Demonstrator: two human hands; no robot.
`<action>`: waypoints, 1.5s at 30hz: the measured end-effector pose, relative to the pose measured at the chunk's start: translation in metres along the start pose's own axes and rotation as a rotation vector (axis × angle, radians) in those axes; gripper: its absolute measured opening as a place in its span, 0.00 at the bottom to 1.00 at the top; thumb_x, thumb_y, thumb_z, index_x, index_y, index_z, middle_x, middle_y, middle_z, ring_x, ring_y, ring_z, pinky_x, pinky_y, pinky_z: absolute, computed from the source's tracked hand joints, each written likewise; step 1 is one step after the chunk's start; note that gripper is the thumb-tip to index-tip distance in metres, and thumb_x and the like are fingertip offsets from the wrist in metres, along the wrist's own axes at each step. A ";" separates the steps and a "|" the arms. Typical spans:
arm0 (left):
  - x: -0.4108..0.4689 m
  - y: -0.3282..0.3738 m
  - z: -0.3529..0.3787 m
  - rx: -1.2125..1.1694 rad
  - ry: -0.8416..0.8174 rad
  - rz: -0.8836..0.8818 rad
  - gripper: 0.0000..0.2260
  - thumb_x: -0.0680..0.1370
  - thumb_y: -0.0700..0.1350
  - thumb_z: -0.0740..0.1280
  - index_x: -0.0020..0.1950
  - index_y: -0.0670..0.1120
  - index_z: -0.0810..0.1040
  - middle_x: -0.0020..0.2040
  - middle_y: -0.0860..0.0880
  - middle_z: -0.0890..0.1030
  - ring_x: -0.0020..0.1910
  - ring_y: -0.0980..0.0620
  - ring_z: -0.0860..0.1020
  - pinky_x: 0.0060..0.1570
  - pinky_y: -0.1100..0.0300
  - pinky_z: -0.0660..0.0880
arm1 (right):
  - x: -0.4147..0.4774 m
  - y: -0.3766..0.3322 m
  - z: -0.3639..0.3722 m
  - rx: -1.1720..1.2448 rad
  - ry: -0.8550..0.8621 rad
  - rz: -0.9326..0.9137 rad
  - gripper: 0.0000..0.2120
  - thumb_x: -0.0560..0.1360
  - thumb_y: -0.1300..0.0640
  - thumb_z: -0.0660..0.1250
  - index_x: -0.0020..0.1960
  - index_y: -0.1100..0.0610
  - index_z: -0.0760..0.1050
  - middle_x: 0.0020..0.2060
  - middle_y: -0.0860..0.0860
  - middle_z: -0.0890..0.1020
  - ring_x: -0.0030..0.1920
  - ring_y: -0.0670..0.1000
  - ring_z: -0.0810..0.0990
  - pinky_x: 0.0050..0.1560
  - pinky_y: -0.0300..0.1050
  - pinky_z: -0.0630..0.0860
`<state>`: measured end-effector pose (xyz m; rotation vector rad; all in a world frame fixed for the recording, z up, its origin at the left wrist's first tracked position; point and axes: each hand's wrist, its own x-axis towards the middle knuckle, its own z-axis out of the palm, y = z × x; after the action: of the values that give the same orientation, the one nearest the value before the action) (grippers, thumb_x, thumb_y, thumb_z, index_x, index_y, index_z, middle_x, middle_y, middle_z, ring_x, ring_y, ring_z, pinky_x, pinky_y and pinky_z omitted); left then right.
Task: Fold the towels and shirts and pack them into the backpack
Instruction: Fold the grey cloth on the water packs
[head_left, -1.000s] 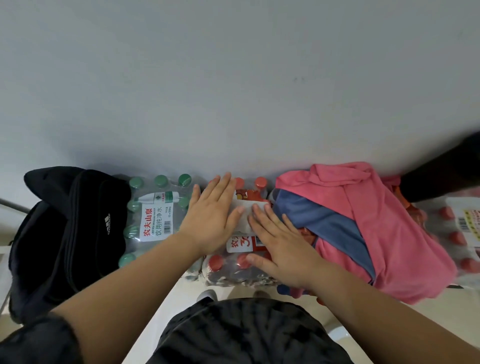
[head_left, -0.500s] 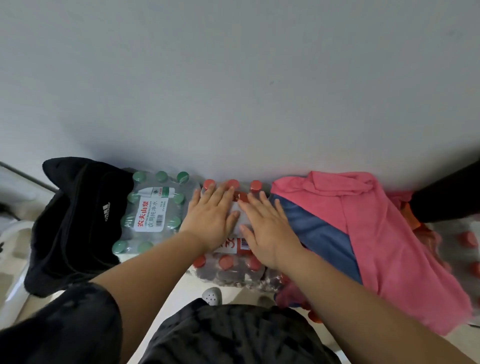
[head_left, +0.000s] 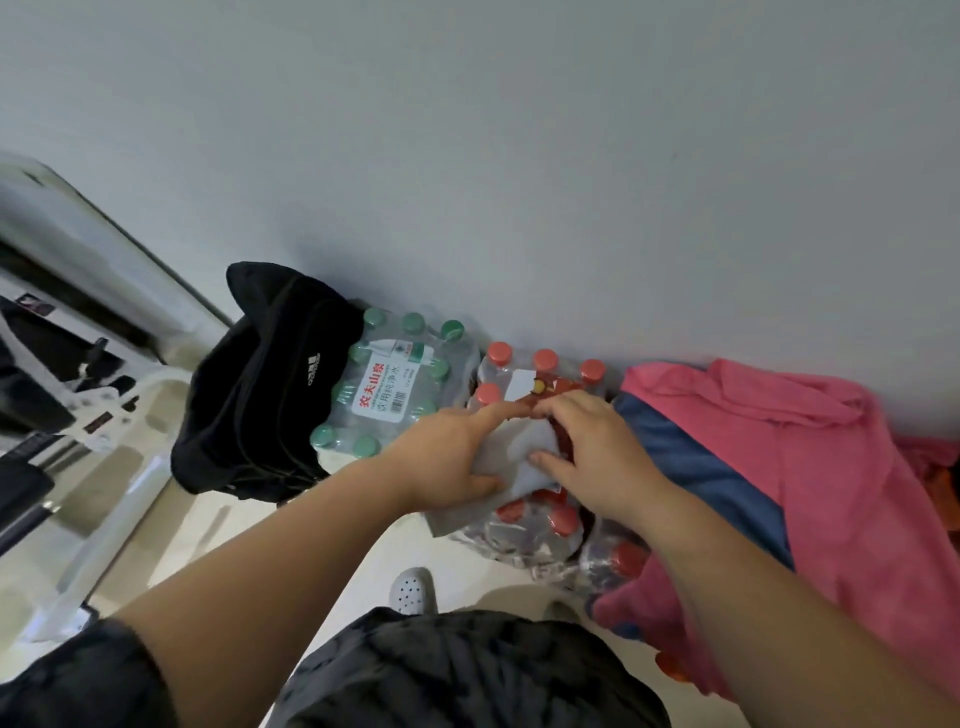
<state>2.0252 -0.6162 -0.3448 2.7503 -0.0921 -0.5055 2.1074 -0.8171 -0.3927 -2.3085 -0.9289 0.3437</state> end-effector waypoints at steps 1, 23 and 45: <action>-0.003 -0.003 -0.001 -0.019 -0.009 0.010 0.37 0.73 0.51 0.72 0.77 0.62 0.57 0.60 0.46 0.79 0.54 0.45 0.77 0.47 0.56 0.69 | 0.001 -0.003 0.001 -0.012 -0.005 -0.007 0.21 0.71 0.47 0.74 0.61 0.48 0.75 0.57 0.45 0.77 0.59 0.50 0.74 0.60 0.52 0.73; -0.178 -0.369 -0.145 -0.838 0.413 -0.272 0.26 0.74 0.46 0.76 0.63 0.70 0.72 0.49 0.53 0.81 0.46 0.49 0.79 0.43 0.55 0.76 | 0.182 -0.294 0.110 -0.352 -0.093 -0.208 0.29 0.78 0.41 0.64 0.77 0.42 0.62 0.75 0.44 0.67 0.78 0.51 0.58 0.78 0.56 0.54; -0.073 -0.456 -0.015 -0.283 0.191 -0.299 0.27 0.81 0.46 0.60 0.77 0.67 0.58 0.53 0.48 0.69 0.53 0.41 0.76 0.57 0.53 0.71 | 0.225 -0.302 0.129 -1.117 -0.695 0.262 0.50 0.62 0.15 0.53 0.65 0.52 0.79 0.74 0.57 0.70 0.80 0.64 0.46 0.76 0.65 0.35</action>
<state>1.9631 -0.1743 -0.4635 2.5251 0.4105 -0.2992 2.0504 -0.4339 -0.3037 -3.4449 -1.3700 0.9731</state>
